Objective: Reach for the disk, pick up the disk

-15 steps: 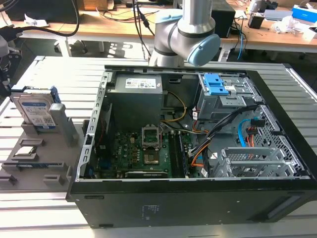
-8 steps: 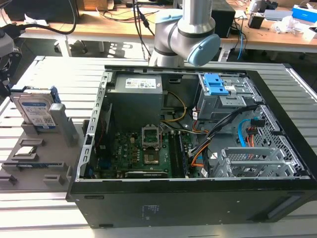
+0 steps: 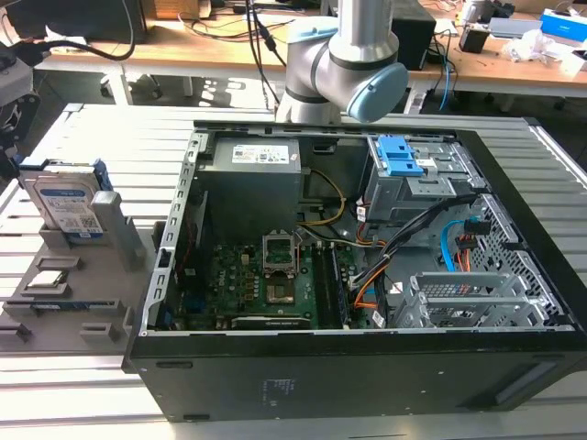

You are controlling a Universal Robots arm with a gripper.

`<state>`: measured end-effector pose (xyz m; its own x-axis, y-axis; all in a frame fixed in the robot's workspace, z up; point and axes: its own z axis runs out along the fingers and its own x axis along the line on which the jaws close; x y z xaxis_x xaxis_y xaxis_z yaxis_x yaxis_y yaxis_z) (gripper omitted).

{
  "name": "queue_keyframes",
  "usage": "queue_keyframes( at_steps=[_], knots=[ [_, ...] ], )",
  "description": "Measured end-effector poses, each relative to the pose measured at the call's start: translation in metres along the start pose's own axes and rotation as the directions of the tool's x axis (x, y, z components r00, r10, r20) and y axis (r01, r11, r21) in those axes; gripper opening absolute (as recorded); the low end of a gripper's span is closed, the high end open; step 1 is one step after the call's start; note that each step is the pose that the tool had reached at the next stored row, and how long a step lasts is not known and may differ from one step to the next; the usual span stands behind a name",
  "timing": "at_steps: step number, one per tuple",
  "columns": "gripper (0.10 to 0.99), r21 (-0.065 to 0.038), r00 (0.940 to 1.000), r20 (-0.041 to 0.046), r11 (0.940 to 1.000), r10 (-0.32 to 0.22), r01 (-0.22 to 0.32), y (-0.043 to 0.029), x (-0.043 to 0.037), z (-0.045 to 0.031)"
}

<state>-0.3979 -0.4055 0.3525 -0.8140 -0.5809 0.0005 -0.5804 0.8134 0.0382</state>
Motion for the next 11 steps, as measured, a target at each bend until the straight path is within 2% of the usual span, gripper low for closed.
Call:
queue_keyframes(
  at_steps=[3,11],
  knots=[
    [0.106,0.0,0.9989,-0.0017,0.9989,-0.046,0.046,0.0,0.0,0.0],
    [0.106,0.0,0.9924,-0.0047,0.9924,-0.123,0.123,0.0,0.0,0.0]
  ],
)
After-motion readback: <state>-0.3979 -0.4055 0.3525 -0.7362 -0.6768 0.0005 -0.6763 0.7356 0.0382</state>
